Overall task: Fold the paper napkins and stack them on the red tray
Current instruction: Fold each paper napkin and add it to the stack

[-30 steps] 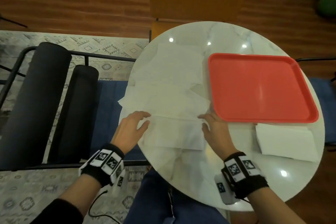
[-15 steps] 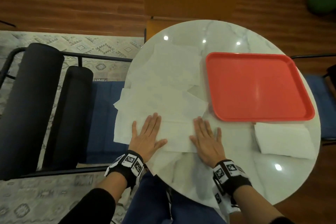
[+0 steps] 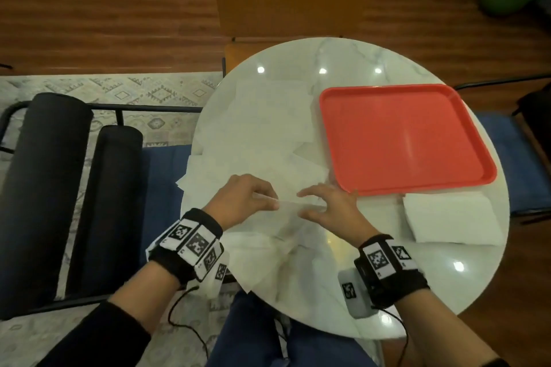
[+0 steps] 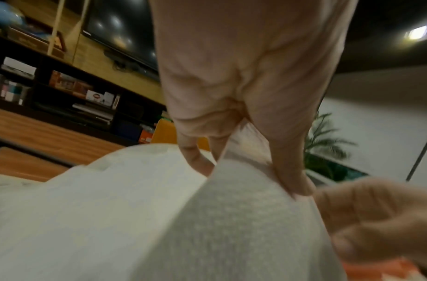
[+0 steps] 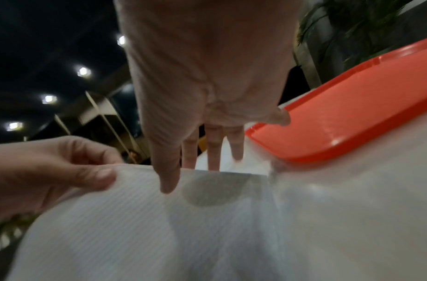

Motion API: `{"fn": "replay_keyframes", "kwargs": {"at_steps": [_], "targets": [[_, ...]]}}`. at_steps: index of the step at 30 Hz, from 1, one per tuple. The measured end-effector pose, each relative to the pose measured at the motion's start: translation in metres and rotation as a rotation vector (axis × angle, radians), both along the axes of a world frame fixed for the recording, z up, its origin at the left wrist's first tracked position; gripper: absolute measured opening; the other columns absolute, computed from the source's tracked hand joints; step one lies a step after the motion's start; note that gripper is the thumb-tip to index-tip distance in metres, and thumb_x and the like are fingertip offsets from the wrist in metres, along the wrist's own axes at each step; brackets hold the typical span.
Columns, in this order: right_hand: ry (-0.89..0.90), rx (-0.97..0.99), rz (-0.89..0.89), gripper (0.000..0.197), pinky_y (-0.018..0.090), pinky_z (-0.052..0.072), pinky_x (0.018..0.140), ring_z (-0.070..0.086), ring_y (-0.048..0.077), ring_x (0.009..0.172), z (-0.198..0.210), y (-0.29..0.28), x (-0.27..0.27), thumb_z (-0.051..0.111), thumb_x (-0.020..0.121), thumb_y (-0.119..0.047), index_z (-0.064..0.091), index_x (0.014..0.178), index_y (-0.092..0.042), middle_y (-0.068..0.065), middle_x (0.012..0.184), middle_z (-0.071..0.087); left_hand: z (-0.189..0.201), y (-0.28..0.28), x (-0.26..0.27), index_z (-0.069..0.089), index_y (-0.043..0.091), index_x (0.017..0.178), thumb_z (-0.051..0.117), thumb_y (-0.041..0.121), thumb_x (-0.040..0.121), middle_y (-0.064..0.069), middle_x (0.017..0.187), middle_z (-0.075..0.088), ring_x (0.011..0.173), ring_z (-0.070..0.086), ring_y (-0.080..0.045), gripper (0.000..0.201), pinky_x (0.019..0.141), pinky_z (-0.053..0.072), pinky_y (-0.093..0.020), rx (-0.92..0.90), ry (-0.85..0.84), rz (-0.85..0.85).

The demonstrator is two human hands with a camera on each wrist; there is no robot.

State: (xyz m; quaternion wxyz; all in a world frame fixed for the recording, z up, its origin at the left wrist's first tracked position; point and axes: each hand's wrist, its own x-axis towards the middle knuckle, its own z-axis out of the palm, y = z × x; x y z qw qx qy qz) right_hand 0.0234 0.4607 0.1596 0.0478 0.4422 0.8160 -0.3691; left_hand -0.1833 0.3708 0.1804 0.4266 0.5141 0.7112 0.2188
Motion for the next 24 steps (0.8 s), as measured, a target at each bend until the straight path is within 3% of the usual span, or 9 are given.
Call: {"fn": "replay_keyframes", "kwargs": {"at_steps": [3,6,9,11,13,15,17,20,24], "targets": [[0.283,-0.214,-0.154,0.005,0.038,0.045,0.090,0.064,0.005,0.086,0.028,0.020,0.021,0.074,0.079,-0.024,0.070,0.083,-0.023,-0.010,0.083,0.072,0.036,0.013,-0.001,0.077,0.026,0.078,0.076,0.033,0.076,0.011,0.082,0.074,0.087,0.064,0.000,0.007,0.084,0.046,-0.018,0.046,-0.094,0.070],[0.552,-0.400,-0.367,0.006,0.021,0.049,0.069,0.064,0.005,0.071,0.051,0.035,0.060,0.072,0.078,-0.017,0.069,0.079,-0.012,-0.007,0.074,0.071,0.058,0.028,0.010,0.077,0.021,0.080,0.072,0.034,0.080,-0.001,0.086,0.075,0.081,0.066,-0.009,0.014,0.080,0.049,-0.029,0.088,-0.255,0.159],[0.740,-0.541,-0.494,0.036,0.024,0.055,0.071,0.067,0.015,0.082,0.059,0.044,0.102,0.076,0.070,-0.030,0.069,0.096,-0.007,0.005,0.091,0.072,0.069,0.043,0.039,0.074,0.008,0.091,0.063,0.031,0.088,-0.009,0.092,0.074,0.079,0.067,-0.016,0.026,0.076,0.053,-0.029,0.118,-0.400,0.226],[0.756,-0.586,-0.540,0.051,0.027,0.056,0.071,0.068,0.018,0.085,0.060,0.048,0.128,0.078,0.065,-0.031,0.067,0.106,-0.002,0.011,0.098,0.071,0.069,0.053,0.065,0.070,-0.002,0.091,0.057,0.032,0.092,-0.009,0.082,0.070,0.069,0.062,-0.014,0.037,0.063,0.050,-0.022,0.123,-0.460,0.240],[0.743,-0.581,-0.570,0.041,0.028,0.056,0.073,0.067,0.020,0.085,0.059,0.051,0.156,0.072,0.071,-0.026,0.068,0.104,-0.002,0.013,0.098,0.071,0.065,0.064,0.093,0.066,-0.008,0.091,0.054,0.040,0.093,-0.008,0.077,0.064,0.067,0.056,-0.017,0.050,0.064,0.046,-0.023,0.104,-0.451,0.224],[0.740,-0.540,-0.653,0.012,0.029,0.051,0.072,0.063,0.020,0.077,0.056,0.056,0.185,0.066,0.082,-0.017,0.072,0.089,-0.010,0.010,0.085,0.070,0.059,0.074,0.120,0.070,0.002,0.097,0.049,0.042,0.095,-0.007,0.086,0.070,0.075,0.062,-0.017,0.045,0.073,0.051,-0.028,0.083,-0.450,0.231],[0.738,-0.483,-0.754,0.013,0.030,0.051,0.073,0.060,0.021,0.078,0.045,0.068,0.217,0.059,0.090,-0.010,0.071,0.084,-0.011,0.009,0.082,0.068,0.054,0.079,0.146,0.071,0.012,0.103,0.044,0.037,0.098,-0.007,0.094,0.073,0.082,0.068,-0.015,0.037,0.079,0.054,-0.030,0.058,-0.466,0.257],[0.667,-0.441,-0.867,0.014,0.035,0.056,0.077,0.064,0.024,0.091,0.025,0.088,0.264,0.052,0.094,-0.006,0.066,0.098,-0.004,0.014,0.099,0.068,0.041,0.073,0.171,0.066,0.019,0.108,0.041,0.040,0.098,-0.002,0.097,0.074,0.088,0.070,-0.017,0.034,0.081,0.050,-0.030,0.004,-0.397,0.236],[0.557,-0.405,-0.972,0.013,0.042,0.054,0.078,0.060,0.029,0.094,-0.007,0.109,0.308,0.051,0.094,-0.004,0.063,0.088,-0.003,0.019,0.101,0.061,0.017,0.039,0.175,0.065,0.021,0.108,0.046,0.037,0.096,0.001,0.100,0.073,0.091,0.069,-0.016,0.027,0.079,0.047,-0.029,-0.083,-0.288,0.277]]}}
